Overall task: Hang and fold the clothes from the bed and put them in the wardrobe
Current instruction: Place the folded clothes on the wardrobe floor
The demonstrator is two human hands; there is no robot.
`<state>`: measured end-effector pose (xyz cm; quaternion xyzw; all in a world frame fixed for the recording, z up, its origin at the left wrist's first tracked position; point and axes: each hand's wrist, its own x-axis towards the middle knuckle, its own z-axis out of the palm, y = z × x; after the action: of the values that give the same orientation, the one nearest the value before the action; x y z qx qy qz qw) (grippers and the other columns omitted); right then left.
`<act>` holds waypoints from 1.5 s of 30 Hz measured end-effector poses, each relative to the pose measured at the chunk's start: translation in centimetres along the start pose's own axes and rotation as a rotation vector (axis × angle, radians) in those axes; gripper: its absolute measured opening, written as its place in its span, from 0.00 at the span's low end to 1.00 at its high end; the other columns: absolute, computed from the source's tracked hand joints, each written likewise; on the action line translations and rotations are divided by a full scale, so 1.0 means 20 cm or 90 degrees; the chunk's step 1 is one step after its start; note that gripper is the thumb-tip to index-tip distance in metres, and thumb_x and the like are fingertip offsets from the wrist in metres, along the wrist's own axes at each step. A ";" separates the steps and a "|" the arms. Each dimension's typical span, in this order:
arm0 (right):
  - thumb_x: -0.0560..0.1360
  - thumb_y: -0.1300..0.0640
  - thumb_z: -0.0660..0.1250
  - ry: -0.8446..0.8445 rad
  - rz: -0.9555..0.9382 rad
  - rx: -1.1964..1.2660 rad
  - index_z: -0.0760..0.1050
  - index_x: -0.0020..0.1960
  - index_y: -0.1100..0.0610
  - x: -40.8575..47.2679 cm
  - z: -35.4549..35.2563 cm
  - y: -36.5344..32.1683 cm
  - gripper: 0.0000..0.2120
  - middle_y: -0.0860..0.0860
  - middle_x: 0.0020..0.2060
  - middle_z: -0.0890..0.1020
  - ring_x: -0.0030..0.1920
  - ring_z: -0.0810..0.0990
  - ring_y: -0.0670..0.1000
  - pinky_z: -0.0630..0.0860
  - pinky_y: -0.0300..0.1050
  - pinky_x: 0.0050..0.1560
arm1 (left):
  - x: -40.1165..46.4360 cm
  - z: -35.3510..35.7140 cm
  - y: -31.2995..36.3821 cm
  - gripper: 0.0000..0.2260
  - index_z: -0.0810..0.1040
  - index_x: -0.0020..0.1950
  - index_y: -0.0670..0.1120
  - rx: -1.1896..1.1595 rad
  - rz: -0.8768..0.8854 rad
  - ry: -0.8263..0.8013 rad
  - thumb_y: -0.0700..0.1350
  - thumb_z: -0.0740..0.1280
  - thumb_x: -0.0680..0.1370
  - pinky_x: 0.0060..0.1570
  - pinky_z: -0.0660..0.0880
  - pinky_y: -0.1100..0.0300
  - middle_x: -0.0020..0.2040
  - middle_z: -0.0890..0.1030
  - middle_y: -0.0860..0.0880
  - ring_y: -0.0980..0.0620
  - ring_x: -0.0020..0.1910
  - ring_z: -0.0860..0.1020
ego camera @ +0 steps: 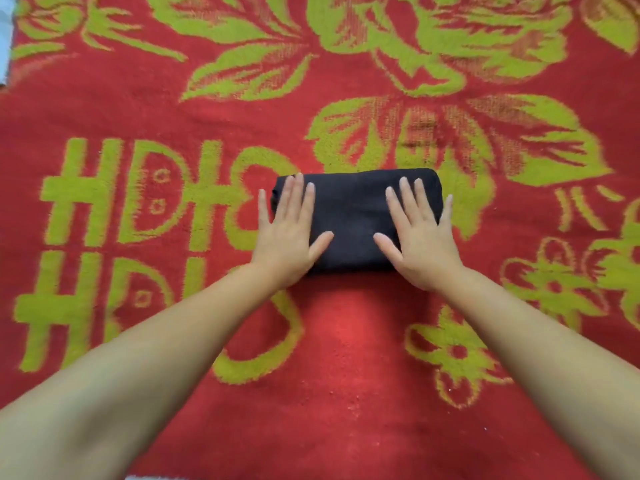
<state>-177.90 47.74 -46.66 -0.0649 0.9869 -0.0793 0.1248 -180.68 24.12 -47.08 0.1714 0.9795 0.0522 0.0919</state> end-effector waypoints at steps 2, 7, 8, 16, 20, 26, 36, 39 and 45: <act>0.76 0.40 0.56 -0.033 -0.101 -0.030 0.44 0.78 0.49 -0.11 0.04 -0.04 0.37 0.53 0.78 0.46 0.77 0.39 0.56 0.42 0.70 0.72 | -0.12 0.06 0.13 0.39 0.46 0.78 0.42 0.011 0.139 -0.001 0.63 0.56 0.76 0.72 0.44 0.36 0.78 0.49 0.37 0.41 0.77 0.47; 0.73 0.50 0.66 -0.086 0.018 -0.098 0.35 0.77 0.43 -0.03 0.12 -0.08 0.46 0.51 0.77 0.37 0.75 0.33 0.61 0.38 0.72 0.68 | -0.08 0.17 0.28 0.44 0.35 0.77 0.49 0.035 0.001 -0.113 0.50 0.66 0.75 0.69 0.39 0.34 0.76 0.35 0.39 0.40 0.75 0.34; 0.74 0.53 0.65 -0.085 0.039 -0.102 0.34 0.76 0.42 0.00 0.11 -0.09 0.45 0.51 0.77 0.38 0.75 0.34 0.62 0.40 0.73 0.68 | -0.05 0.16 0.28 0.43 0.36 0.77 0.51 0.035 0.001 -0.101 0.47 0.65 0.75 0.69 0.40 0.34 0.77 0.35 0.39 0.40 0.76 0.35; 0.80 0.63 0.57 -0.111 0.063 -0.086 0.44 0.78 0.42 0.10 -0.31 -0.20 0.35 0.48 0.78 0.51 0.76 0.45 0.65 0.51 0.69 0.71 | 0.09 -0.24 0.18 0.37 0.41 0.78 0.53 0.010 0.029 -0.140 0.34 0.60 0.79 0.72 0.52 0.38 0.79 0.45 0.44 0.39 0.77 0.44; 0.79 0.62 0.62 -0.104 0.044 -0.101 0.44 0.78 0.43 0.04 -0.69 -0.35 0.38 0.49 0.78 0.51 0.76 0.47 0.65 0.52 0.69 0.71 | 0.01 -0.63 0.15 0.39 0.40 0.78 0.53 0.033 0.026 -0.120 0.32 0.59 0.78 0.72 0.53 0.38 0.79 0.46 0.45 0.39 0.77 0.45; 0.77 0.58 0.66 -0.078 -0.006 -0.108 0.46 0.78 0.44 -0.14 -1.23 -0.66 0.39 0.50 0.77 0.55 0.76 0.51 0.64 0.54 0.70 0.70 | -0.25 -1.24 0.07 0.39 0.39 0.78 0.52 0.088 0.011 -0.072 0.33 0.60 0.78 0.71 0.55 0.38 0.79 0.47 0.44 0.38 0.77 0.47; 0.75 0.56 0.68 -0.045 -0.271 -0.217 0.46 0.78 0.44 -0.47 -1.55 -1.25 0.41 0.49 0.74 0.60 0.74 0.56 0.61 0.61 0.67 0.67 | -1.06 -1.63 -0.08 0.36 0.42 0.79 0.52 0.079 -0.235 -0.012 0.34 0.59 0.79 0.68 0.61 0.38 0.78 0.51 0.43 0.39 0.76 0.52; 0.76 0.54 0.67 -0.062 -0.376 -0.251 0.46 0.78 0.43 -0.63 -1.52 -1.45 0.39 0.48 0.75 0.60 0.75 0.56 0.59 0.64 0.64 0.66 | -1.41 -1.63 -0.07 0.35 0.44 0.79 0.52 0.020 -0.338 -0.020 0.34 0.59 0.79 0.68 0.60 0.37 0.78 0.53 0.43 0.38 0.75 0.53; 0.72 0.50 0.71 -0.086 -0.635 -0.287 0.47 0.78 0.42 -1.09 -1.39 -2.08 0.43 0.46 0.74 0.62 0.72 0.62 0.56 0.67 0.56 0.67 | -2.26 -1.62 -0.13 0.35 0.45 0.79 0.51 -0.045 -0.575 -0.031 0.35 0.60 0.78 0.68 0.59 0.35 0.77 0.54 0.41 0.37 0.75 0.54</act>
<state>-159.53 14.25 -7.75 -0.5545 0.8189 0.0890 0.1182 -146.16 3.81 -8.46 -0.2750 0.9514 0.0364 0.1340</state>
